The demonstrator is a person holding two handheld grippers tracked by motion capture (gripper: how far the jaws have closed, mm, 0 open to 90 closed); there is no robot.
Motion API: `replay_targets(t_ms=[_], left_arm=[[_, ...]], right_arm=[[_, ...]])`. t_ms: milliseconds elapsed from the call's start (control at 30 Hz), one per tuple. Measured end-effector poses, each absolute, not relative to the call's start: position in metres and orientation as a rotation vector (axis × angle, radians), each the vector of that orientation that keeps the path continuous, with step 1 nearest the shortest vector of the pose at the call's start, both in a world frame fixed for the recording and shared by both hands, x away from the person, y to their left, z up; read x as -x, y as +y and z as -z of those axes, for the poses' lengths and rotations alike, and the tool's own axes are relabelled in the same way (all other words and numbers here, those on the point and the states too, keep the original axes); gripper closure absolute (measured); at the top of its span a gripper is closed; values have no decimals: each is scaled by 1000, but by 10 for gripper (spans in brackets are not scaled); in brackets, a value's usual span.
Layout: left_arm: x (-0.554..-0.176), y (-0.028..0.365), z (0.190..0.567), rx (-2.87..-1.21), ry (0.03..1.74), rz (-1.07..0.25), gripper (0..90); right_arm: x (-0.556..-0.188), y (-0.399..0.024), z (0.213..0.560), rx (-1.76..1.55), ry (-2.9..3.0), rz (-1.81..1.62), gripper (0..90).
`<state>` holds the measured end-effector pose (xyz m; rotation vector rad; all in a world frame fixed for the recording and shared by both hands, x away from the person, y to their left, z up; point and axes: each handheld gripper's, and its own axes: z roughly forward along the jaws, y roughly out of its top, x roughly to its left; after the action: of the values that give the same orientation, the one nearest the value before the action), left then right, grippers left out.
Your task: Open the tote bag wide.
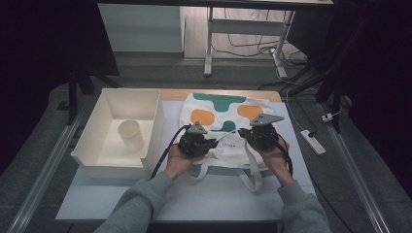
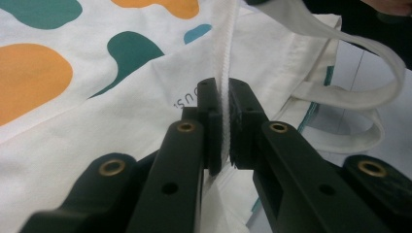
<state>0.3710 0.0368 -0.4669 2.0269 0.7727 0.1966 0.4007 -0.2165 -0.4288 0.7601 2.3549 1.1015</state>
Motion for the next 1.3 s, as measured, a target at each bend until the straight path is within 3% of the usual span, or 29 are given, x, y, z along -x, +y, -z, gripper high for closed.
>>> replay_targets(t_ms=[533,700,833,1300], left_arm=[[-380,29,478,-2052,798,-195,791],[-380,32,472,-2012,801,-216,590],[-376,40,461,-1966,796,-229,499],[-365,46,449,-1993,751,-234,447]], right_arm=[[-444,-206,449,-798,2378,-1064,868],[-452,-209,457,-809,2388,-1037,869],[-460,-215,466,-854,2391,-1010,869],[-481,-251,479,-1067,2292,-975,868]])
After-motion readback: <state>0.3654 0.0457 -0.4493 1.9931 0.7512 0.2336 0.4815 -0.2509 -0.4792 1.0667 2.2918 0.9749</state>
